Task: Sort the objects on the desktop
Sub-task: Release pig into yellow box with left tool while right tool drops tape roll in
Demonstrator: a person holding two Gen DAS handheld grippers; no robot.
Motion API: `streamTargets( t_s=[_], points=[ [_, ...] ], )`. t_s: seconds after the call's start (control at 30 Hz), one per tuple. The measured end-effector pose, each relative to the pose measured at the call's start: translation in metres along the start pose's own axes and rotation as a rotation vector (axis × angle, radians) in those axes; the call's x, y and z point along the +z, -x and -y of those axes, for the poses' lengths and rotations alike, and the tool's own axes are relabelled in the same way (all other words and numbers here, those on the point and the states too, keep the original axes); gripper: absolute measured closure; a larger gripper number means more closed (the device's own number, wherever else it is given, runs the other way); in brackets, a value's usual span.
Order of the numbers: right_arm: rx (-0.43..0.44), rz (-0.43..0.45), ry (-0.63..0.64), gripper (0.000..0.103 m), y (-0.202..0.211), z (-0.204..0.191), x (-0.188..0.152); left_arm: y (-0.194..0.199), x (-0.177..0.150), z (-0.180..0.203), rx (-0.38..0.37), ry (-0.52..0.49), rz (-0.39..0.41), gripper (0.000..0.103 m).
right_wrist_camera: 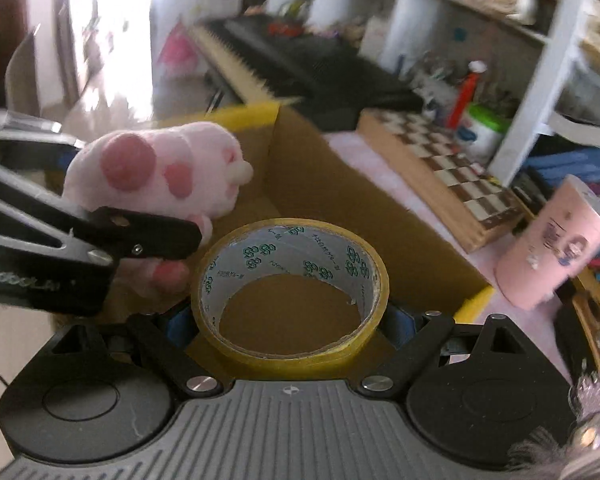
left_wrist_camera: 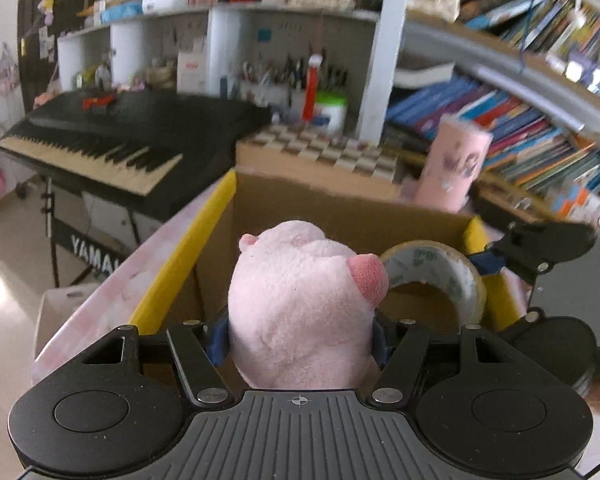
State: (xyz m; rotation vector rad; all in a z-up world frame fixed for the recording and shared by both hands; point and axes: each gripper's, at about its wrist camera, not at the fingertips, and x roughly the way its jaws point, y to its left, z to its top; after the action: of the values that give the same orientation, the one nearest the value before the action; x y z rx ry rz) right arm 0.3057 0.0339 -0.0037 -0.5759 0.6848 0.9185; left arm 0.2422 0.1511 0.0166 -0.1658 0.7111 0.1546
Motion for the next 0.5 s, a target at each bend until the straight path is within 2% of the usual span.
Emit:
streamTargets(
  t_s=[0.1, 0.23, 0.4, 0.5],
  points=[
    [0.019, -0.102, 0.122, 0.013, -0.02, 0.004, -0.002, -0.009, 0.0, -0.001, 0.032, 0.025, -0.029, 0.038],
    [0.022, -0.169, 0.298, 0.013, -0.03, 0.013, -0.008, -0.014, -0.008, 0.005, 0.057, 0.064, -0.064, 0.038],
    [-0.017, -0.201, 0.393, 0.013, -0.044, 0.033, -0.008, -0.016, -0.013, 0.018, 0.045, 0.084, -0.086, 0.038],
    [-0.001, -0.199, 0.427, 0.013, -0.048, 0.042, -0.006, -0.017, -0.014, 0.027, 0.053, 0.073, -0.081, 0.035]
  ],
)
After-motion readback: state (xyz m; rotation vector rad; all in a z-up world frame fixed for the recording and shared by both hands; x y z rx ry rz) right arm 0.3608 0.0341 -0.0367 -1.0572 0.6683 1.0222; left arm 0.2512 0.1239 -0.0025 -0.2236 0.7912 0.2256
